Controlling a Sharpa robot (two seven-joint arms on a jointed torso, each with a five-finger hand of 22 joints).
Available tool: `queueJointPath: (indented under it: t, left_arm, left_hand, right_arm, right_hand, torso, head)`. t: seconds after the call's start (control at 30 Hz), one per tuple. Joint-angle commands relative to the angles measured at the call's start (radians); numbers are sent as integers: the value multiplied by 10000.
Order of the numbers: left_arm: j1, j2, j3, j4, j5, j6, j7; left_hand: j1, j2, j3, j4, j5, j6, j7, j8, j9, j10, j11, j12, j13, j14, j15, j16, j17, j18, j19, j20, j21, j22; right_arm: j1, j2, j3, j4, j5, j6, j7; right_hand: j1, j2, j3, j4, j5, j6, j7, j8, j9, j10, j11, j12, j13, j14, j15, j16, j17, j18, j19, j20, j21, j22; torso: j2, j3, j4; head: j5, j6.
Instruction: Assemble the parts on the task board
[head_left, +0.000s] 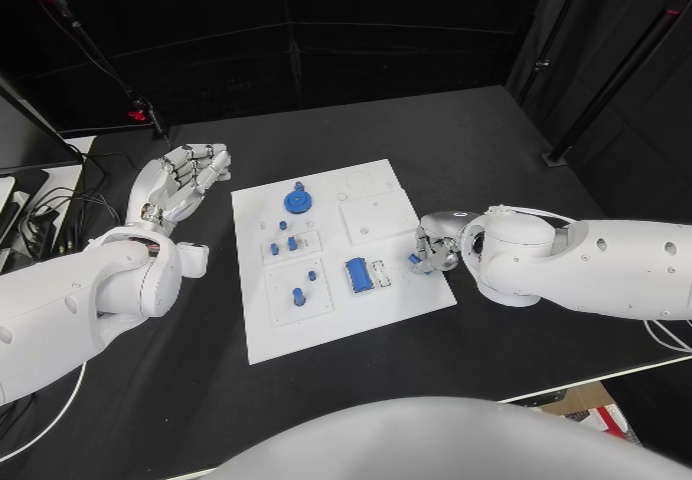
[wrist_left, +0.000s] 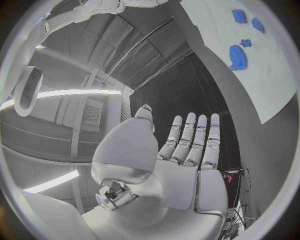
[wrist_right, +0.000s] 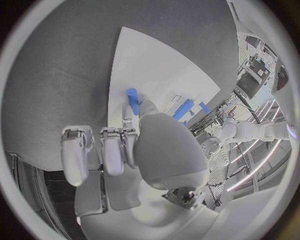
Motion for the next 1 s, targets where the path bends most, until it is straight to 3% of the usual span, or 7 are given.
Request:
queueJointPath:
  t: [0.03,0.13,0.2,0.3,0.33,0.73,1.0]
  left_arm:
    - [16,-5,10,16,14,51,902]
    - [16,-7,10,19,14,52,902]
    - [16,-9,10,19,14,51,902]
    - [16,-16,10,23,14,47,901]
    - [16,-19,10,26,14,49,900]
    - [16,-32,10,28,14,51,895]
    - [16,-31,10,25,14,50,889]
  left_hand:
    - [-2,106,-76,2,55,-48,1222,64,-11,-47,-13,63,-11,-59,-8,7,-13,-136,-12,3,42,-15]
    - [-2,106,-76,2,55,-48,1222,64,-11,-47,-13,63,-11,-59,-8,7,-13,-136,-12,3,42,-15]
    - [-2,106,-76,2,55,-48,1222,64,-11,-47,-13,63,-11,-59,-8,7,-13,-136,-12,3,42,-15]
    - [0,110,-84,3,57,-52,1222,70,-11,-50,-13,70,-11,-57,-8,16,-20,-136,-13,3,43,-18]
    - [0,110,-84,3,57,-52,1222,70,-11,-50,-13,70,-11,-57,-8,16,-20,-136,-13,3,43,-18]
    - [0,110,-84,3,57,-52,1222,70,-11,-50,-13,70,-11,-57,-8,16,-20,-136,-13,3,43,-18]
    - [0,118,-90,5,59,-55,1221,76,-12,-53,-12,77,-11,-55,-9,24,-27,-136,-15,3,43,-20]
  right_arm:
    - [-100,16,-85,-49,227,290,48]
    - [-106,2,-85,-38,533,43,238]
    - [-108,-8,-85,-31,771,-137,374]
    - [-110,-35,-85,-3,1230,-541,645]
    - [-111,-47,-85,11,1365,-688,747]
    - [-110,-251,-83,244,2558,-2535,1997]
    - [-109,-273,-82,214,2887,-2957,2304]
  right_hand:
    - [243,39,317,-108,-39,148,-60,-672,-827,1041,-76,33,2632,1074,-80,25,2635,-150,1030,-86,32,2635]
    - [360,18,813,-265,86,533,-66,-1413,-1251,1041,-147,33,2632,1074,-83,25,2635,-150,1030,-112,32,2635]
    - [384,-19,996,-347,115,739,-82,-1717,-1409,1041,-128,33,2632,1074,-84,25,2635,-150,1030,-108,32,2635]
    - [401,-113,1354,-548,225,1333,-118,-2316,-1689,1041,-153,33,2632,1074,-70,25,2635,-150,1030,-108,32,2635]
    - [324,-169,1484,-610,290,1623,-61,-2629,-1817,1041,-158,33,2632,1074,-72,25,2635,-150,1030,-106,32,2635]
    - [186,-345,1813,-963,585,2624,-142,-3413,-2031,1041,-171,33,2632,1074,-92,25,2635,-150,1030,-107,32,2635]
    - [137,-375,1864,-1047,649,2897,-172,-3581,-2049,1041,-187,33,2632,1074,-93,25,2635,-150,1030,-107,32,2635]
  torso:
    - [-6,-4,-7]
    - [-3,-1,-1]
    - [-4,1,-7]
    - [-1,-1,-6]
    - [2,-1,-5]
    - [5,4,4]
    - [6,0,3]
  head:
    - [13,0]
    - [7,0]
    - [25,0]
    - [17,0]
    - [22,0]
    - [45,0]
    - [59,0]
